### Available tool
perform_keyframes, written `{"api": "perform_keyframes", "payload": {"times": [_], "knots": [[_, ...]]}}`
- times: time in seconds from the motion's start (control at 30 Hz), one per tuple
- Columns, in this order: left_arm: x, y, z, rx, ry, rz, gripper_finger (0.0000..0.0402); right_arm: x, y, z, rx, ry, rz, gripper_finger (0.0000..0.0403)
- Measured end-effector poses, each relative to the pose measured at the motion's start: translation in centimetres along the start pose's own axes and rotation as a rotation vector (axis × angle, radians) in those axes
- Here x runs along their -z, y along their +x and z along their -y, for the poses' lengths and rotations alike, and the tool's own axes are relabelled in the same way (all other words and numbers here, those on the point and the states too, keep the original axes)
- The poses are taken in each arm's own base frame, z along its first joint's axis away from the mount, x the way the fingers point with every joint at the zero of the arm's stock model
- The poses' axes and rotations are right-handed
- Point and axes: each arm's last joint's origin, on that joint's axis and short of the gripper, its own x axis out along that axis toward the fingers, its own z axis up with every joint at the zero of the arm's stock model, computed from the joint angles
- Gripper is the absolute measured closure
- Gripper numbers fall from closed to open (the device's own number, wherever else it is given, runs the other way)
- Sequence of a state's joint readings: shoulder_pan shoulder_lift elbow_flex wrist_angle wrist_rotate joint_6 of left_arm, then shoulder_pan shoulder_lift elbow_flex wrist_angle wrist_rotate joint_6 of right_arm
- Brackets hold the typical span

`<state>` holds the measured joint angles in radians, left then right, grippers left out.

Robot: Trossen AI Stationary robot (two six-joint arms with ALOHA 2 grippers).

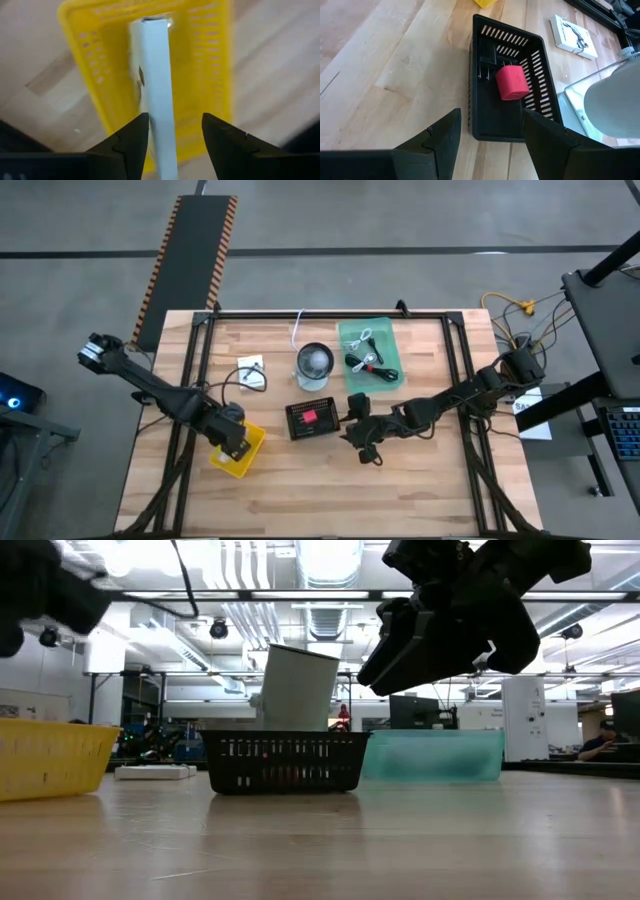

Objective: Pick and place items into bin
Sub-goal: Put the bottom white box into the yellow bin, then put the top white box into the yellow bin

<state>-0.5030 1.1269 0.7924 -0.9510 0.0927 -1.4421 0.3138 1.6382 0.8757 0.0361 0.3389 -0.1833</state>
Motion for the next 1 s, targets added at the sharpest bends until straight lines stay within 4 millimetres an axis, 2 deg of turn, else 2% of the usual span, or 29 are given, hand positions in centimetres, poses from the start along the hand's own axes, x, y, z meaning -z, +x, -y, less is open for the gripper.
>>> {"api": "perform_keyframes", "payload": {"times": [0.13, 0.33, 0.5, 0.7, 0.83, 1.0], "knots": [[-0.3, -2.1, 0.0, 0.087, -0.026, 0.102, 0.0233, 0.0, 0.0, 0.0, 0.000, 0.000, 0.001, 0.0209], [-1.7, -3.7, -1.2, 0.100, -0.090, 0.476, 0.0233, 0.0, 0.0, 0.0, 0.001, 0.002, 0.004, 0.0209], [-3.1, -4.5, -2.5, 0.014, -0.135, 0.785, 0.0233, 0.0, 0.0, 0.0, 0.001, 0.002, 0.005, 0.0209], [-4.6, -4.7, -3.0, -0.134, -0.040, 0.982, 0.0233, -0.1, 0.0, 0.0, 0.001, -0.001, 0.005, 0.0209], [-6.0, -4.1, -3.2, -0.201, -0.100, 1.004, 0.0233, -0.1, 0.0, 0.0, 0.001, -0.001, 0.006, 0.0209], [-8.5, -3.0, -4.0, -0.216, -0.273, 0.806, 0.0233, -0.1, 0.0, 0.0, 0.001, 0.000, 0.006, 0.0209]]}}
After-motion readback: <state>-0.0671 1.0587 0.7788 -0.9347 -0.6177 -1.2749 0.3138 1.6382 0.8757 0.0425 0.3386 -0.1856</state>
